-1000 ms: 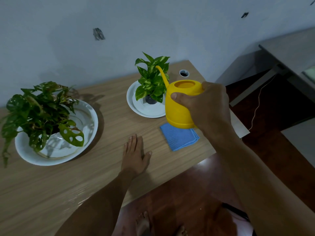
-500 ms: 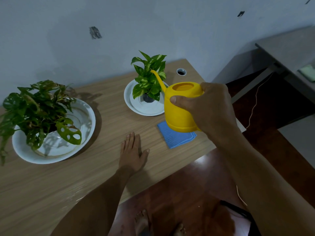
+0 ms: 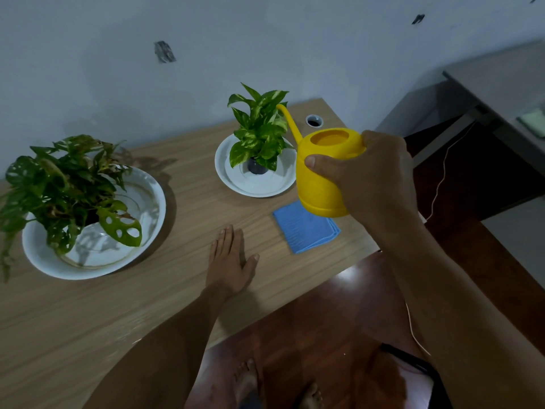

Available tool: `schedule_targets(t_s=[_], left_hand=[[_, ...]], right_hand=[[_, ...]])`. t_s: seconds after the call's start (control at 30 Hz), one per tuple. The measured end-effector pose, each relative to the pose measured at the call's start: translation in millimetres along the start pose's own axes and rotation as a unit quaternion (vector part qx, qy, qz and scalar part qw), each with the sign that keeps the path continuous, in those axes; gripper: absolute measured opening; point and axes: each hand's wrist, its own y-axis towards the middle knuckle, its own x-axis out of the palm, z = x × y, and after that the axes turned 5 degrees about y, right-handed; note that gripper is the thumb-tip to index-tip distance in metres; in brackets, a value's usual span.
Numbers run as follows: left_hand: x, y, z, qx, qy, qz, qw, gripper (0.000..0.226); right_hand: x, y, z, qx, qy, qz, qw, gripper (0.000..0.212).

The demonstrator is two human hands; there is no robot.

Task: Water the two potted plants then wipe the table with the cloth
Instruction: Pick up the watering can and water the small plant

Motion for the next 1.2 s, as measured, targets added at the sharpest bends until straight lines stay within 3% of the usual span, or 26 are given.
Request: schedule_targets(t_s=[0.23, 0.63, 1.07, 1.2], left_hand=[[2, 1, -1, 0.004, -0.006, 0.003, 1.000, 0.098], [5, 2, -2, 0.007, 0.010, 0.013, 1.000, 0.088], [3, 0, 1, 0.000, 0.001, 0.011, 1.000, 0.086], [4, 0, 0, -0.001, 0.005, 0.012, 1.000, 0.086]], right_hand=[[3, -6, -4, -0.010, 0.013, -0.012, 1.000, 0.046], [-5, -10, 5, 0.012, 0.017, -0.033, 0.999, 0.052], [-15, -3, 7, 0.012, -0.020, -0.001, 1.000, 0.045], [-11, -2, 5, 0.000, -0.012, 0.008, 1.000, 0.054]])
